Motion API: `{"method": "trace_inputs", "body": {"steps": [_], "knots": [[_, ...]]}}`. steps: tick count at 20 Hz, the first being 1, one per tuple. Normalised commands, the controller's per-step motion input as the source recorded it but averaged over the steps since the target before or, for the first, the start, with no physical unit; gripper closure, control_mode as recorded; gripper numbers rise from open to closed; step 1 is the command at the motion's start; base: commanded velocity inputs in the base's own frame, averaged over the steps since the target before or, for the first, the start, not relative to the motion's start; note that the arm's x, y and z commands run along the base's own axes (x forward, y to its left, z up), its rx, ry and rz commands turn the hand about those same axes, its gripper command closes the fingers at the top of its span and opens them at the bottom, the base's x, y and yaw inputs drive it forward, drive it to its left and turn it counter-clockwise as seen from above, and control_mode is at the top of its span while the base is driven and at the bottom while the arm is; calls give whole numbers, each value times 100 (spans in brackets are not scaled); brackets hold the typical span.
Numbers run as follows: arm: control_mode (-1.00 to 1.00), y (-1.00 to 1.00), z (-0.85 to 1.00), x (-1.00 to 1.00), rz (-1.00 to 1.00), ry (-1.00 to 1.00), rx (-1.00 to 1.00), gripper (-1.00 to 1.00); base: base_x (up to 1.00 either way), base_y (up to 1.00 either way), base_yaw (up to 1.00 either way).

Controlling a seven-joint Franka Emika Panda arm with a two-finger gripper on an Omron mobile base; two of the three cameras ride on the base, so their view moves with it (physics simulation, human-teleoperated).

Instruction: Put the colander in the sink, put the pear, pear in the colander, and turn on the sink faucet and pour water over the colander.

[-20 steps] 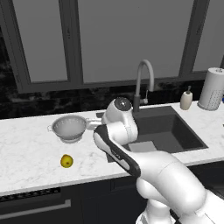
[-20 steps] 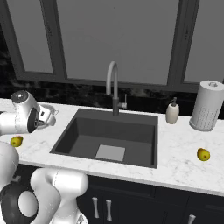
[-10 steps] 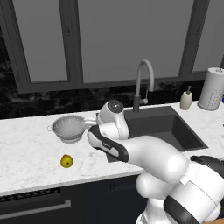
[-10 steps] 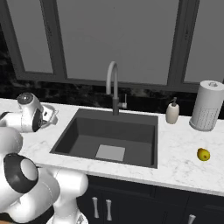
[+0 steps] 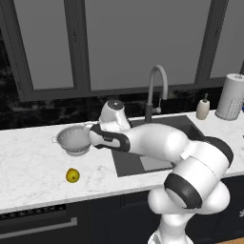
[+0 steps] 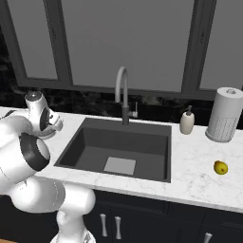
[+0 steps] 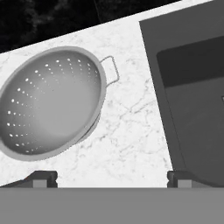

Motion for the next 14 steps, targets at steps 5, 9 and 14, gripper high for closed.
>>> {"method": "trace_inputs", "body": {"steps": [5, 9, 14], "knots": [[-100, 15, -28, 26, -3, 9, -4, -100, 0, 0, 0], [-100, 0, -42, 16, -1, 3, -2, -100, 0, 0, 0], [-100, 2, -27, 18, -1, 0, 0, -100, 0, 0, 0]]}}
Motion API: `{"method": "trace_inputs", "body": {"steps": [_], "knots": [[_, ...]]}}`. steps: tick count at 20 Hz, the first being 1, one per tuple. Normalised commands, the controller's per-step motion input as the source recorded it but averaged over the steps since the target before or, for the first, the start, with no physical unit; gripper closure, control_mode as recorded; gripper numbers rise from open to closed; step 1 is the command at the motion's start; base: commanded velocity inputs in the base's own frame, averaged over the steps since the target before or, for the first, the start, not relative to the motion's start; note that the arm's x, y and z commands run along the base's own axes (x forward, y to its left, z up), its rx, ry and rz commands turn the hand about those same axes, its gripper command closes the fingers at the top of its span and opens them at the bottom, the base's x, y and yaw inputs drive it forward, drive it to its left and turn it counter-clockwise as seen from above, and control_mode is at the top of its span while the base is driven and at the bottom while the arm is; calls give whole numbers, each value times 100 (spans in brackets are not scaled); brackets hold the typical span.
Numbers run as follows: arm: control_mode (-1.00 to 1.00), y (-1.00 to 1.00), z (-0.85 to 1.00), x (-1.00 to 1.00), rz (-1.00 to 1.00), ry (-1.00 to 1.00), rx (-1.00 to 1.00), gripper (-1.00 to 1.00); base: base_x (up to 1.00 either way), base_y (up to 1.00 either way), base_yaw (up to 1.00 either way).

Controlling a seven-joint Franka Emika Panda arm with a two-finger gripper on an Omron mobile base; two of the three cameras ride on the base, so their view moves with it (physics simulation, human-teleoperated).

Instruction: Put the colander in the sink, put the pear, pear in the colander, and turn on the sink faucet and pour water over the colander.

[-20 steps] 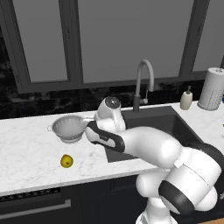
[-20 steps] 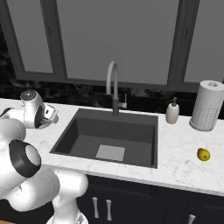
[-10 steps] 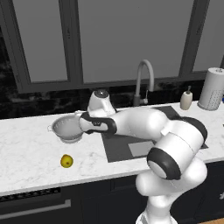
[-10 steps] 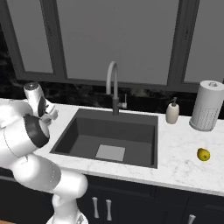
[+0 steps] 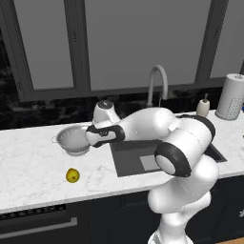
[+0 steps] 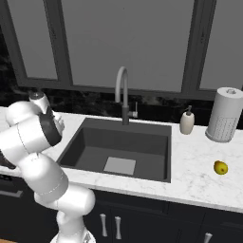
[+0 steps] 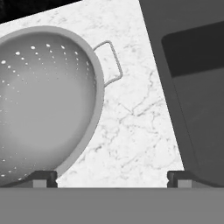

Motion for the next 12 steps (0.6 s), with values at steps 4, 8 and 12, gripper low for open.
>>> {"method": "trace_inputs", "body": {"steps": [4, 8, 12], "knots": [[-100, 13, -17, 25, -3, 0, 0, -100, 0, 0, 0], [-100, 12, -25, 29, -3, 0, 0, -100, 0, 0, 0], [-100, 15, -26, 34, -3, 0, 0, -100, 0, 0, 0]]}}
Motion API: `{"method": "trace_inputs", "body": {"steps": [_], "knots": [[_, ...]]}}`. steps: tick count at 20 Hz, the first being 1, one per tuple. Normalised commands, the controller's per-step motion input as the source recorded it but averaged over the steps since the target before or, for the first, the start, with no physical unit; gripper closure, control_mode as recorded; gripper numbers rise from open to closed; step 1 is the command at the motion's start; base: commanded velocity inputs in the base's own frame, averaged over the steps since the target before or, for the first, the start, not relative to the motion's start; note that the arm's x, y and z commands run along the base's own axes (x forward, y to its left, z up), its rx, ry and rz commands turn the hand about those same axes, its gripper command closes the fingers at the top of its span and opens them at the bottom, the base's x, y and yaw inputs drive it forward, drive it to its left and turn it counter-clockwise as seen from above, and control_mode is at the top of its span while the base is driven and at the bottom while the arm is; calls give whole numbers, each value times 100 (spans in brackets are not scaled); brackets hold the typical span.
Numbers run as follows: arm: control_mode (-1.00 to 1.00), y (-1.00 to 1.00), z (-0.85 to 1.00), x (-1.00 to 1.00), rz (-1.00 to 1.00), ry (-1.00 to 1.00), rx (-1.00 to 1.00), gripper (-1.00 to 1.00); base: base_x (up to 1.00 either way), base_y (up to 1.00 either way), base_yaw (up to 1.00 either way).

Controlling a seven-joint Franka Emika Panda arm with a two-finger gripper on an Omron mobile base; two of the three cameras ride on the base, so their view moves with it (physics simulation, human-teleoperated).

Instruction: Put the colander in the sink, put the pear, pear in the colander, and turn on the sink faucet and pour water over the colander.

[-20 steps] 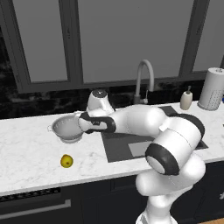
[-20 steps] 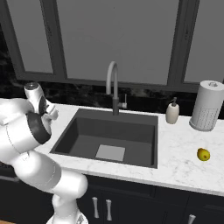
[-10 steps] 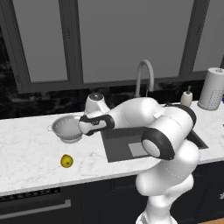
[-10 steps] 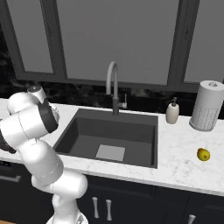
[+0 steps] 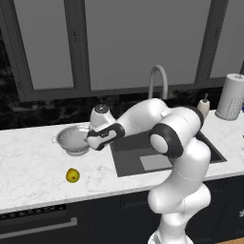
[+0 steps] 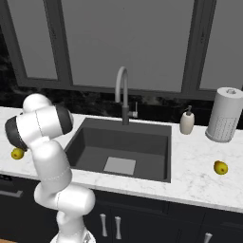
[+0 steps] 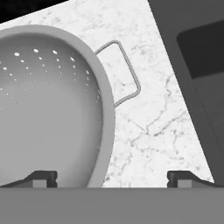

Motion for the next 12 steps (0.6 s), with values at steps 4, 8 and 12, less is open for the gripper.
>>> {"method": "trace_inputs", "body": {"steps": [4, 8, 12], "knots": [[-100, 17, -21, 40, -4, 0, 0, -100, 0, 0, 0], [-100, 16, -24, 38, -4, 2, 0, -100, 0, 0, 0], [-100, 16, -25, 34, -4, 2, -1, -100, 0, 0, 0]]}}
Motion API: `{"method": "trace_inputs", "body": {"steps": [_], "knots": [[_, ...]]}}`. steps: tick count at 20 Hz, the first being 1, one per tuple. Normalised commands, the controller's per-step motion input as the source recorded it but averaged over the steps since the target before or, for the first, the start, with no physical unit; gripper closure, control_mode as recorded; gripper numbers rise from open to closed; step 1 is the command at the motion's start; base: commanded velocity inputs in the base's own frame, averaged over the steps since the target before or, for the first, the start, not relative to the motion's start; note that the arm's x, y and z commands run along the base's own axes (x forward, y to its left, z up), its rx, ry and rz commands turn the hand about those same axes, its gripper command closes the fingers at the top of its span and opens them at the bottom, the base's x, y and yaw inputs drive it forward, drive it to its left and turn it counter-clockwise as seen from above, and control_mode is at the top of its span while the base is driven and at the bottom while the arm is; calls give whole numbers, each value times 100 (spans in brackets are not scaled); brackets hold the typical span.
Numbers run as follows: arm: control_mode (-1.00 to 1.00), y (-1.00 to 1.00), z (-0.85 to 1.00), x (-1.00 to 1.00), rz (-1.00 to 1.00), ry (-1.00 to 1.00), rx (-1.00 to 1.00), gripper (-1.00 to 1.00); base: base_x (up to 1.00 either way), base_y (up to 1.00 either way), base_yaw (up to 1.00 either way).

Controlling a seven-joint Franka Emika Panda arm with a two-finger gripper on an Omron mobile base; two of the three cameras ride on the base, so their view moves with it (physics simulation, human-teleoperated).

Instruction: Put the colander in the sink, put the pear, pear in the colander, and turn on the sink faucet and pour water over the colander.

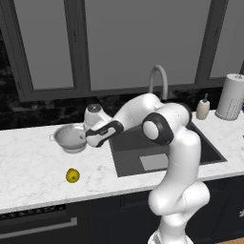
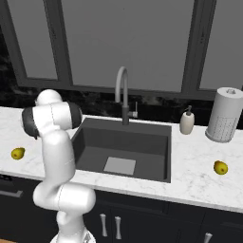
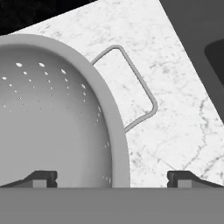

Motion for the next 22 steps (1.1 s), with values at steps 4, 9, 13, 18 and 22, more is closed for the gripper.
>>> {"method": "trace_inputs", "body": {"steps": [4, 9, 13, 18, 22], "knots": [[-100, 6, -29, 14, -2, 1, -1, 100, 0, 0, 0], [-100, -17, -30, -6, -6, 0, 0, 100, 0, 0, 0], [-100, -33, -19, -14, -8, -2, 4, 100, 0, 0, 0], [-100, -40, 32, -49, -20, -15, 23, 100, 0, 0, 0], [-100, -63, 71, -95, -29, -6, 28, 100, 0, 0, 0]]}}
